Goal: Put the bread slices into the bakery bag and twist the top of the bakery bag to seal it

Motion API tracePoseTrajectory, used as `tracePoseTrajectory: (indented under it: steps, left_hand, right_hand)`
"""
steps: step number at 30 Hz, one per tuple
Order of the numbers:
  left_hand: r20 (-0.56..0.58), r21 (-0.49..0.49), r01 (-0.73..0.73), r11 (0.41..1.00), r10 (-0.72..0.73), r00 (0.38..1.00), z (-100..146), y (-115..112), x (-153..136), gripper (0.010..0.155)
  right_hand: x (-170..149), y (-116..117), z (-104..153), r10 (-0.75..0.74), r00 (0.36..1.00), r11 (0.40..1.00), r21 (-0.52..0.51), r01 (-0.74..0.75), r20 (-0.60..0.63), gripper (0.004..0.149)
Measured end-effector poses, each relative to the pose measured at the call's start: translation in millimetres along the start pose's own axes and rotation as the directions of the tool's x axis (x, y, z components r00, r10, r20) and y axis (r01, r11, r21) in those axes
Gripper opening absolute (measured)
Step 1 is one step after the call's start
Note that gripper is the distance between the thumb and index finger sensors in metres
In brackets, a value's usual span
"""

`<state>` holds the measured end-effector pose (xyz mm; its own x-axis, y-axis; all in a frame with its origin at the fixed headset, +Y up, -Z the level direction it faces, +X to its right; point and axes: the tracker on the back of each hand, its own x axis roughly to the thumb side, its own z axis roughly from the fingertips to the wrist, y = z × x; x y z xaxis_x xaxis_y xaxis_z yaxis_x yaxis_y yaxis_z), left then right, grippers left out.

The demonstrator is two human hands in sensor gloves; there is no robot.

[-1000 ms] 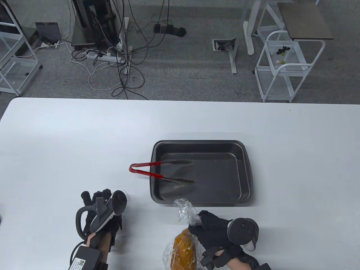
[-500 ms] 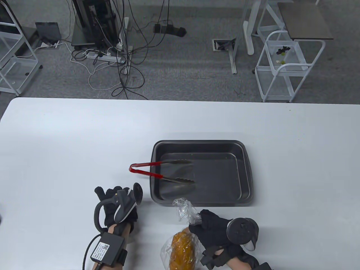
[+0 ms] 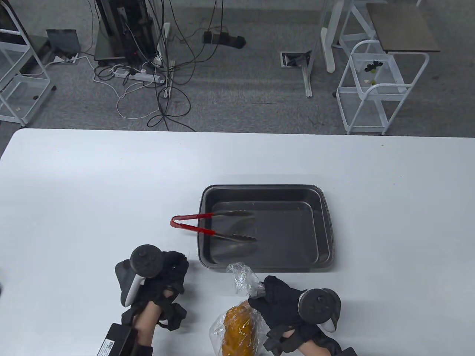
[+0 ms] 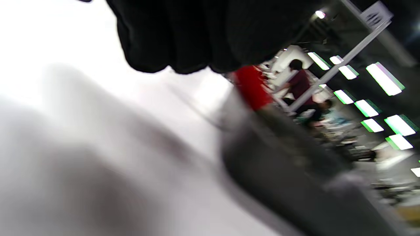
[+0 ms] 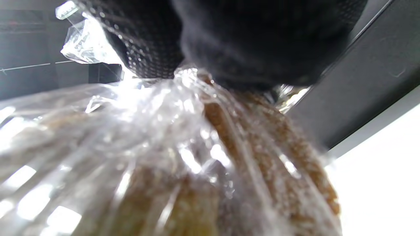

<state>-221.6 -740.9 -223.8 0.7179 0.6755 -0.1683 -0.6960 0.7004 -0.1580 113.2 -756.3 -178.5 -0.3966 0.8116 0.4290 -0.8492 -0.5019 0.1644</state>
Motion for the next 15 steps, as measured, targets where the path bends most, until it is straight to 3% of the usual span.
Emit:
tracePoseTrajectory:
  steps: [3,6,10,14,15]
  left_hand:
    - [0.090,-0.095,-0.150,0.984,0.158,0.983,14.0,0.1,14.8,0.039]
    - [0.103,-0.233,-0.296,0.926,0.326,0.940,26.2,-9.4,29.6,0.040]
    - [-0.027,-0.430,-0.465,0.774,0.504,0.864,38.3,-29.5,46.6,0.039]
    - [-0.121,-0.464,-0.498,0.732,0.505,0.855,40.9,-47.5,54.0,0.038]
    - [-0.142,-0.493,-0.525,0.694,0.531,0.836,40.6,-53.5,55.3,0.038]
  right_hand:
    - [-0.1,0.1,0.1,0.001,1.000,1.000,0.000,-0.001,0.000,0.048]
    - [0.3,0.0,0.7,0.001,1.000,1.000,-0.011,0.000,0.003,0.048]
    - [2.2,-0.3,2.1,0.008,1.000,0.999,-0.039,-0.008,0.021,0.047]
    - [5.6,-0.8,3.2,-0.003,0.999,0.998,-0.057,0.006,0.049,0.047]
    - [6.6,-0.8,3.7,-0.001,0.999,0.999,-0.052,0.003,0.048,0.048]
